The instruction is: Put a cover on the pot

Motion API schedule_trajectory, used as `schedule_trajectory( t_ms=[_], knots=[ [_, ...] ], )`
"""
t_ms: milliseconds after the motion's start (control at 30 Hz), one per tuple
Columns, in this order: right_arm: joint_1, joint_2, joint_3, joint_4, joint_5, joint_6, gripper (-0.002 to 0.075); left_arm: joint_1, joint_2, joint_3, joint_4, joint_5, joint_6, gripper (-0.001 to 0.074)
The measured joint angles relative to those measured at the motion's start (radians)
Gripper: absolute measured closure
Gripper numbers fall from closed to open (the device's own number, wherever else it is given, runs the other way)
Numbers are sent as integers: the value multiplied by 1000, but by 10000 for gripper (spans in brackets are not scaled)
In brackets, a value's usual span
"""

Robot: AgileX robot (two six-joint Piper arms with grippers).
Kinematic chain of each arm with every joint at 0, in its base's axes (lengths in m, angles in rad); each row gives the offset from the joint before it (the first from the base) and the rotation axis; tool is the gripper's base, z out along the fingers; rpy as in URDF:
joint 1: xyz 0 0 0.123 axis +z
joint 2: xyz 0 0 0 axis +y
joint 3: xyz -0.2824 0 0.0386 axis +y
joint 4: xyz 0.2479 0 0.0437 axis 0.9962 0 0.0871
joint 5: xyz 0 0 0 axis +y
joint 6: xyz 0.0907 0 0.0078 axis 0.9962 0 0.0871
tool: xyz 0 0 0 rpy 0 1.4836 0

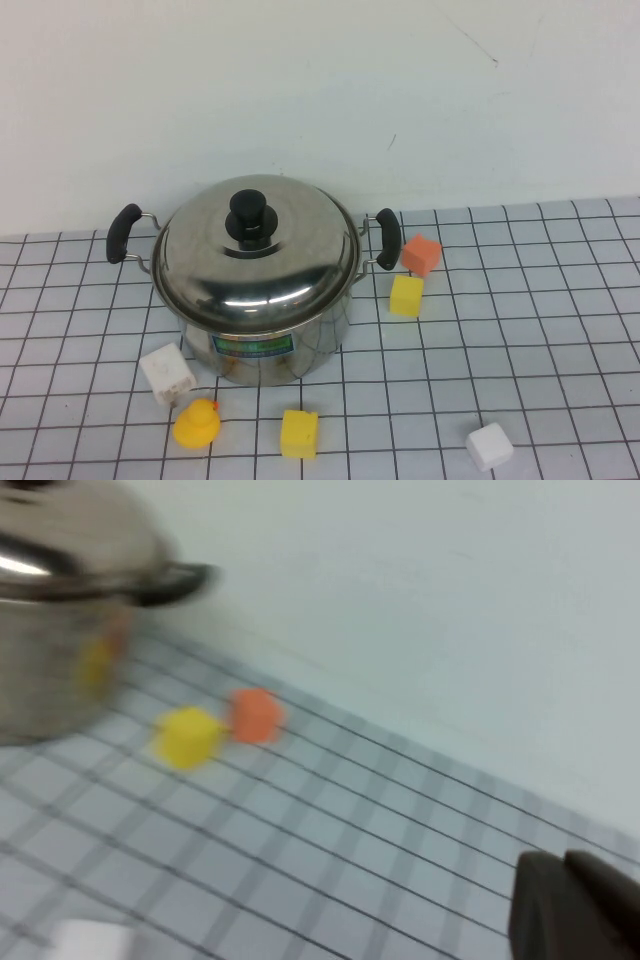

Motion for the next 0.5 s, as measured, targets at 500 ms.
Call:
schedule_trajectory(
  t_ms=[500],
  knots=[
    [-251,-265,172,-62,183,203,728,0,0,0,0,0,0,738]
  ],
)
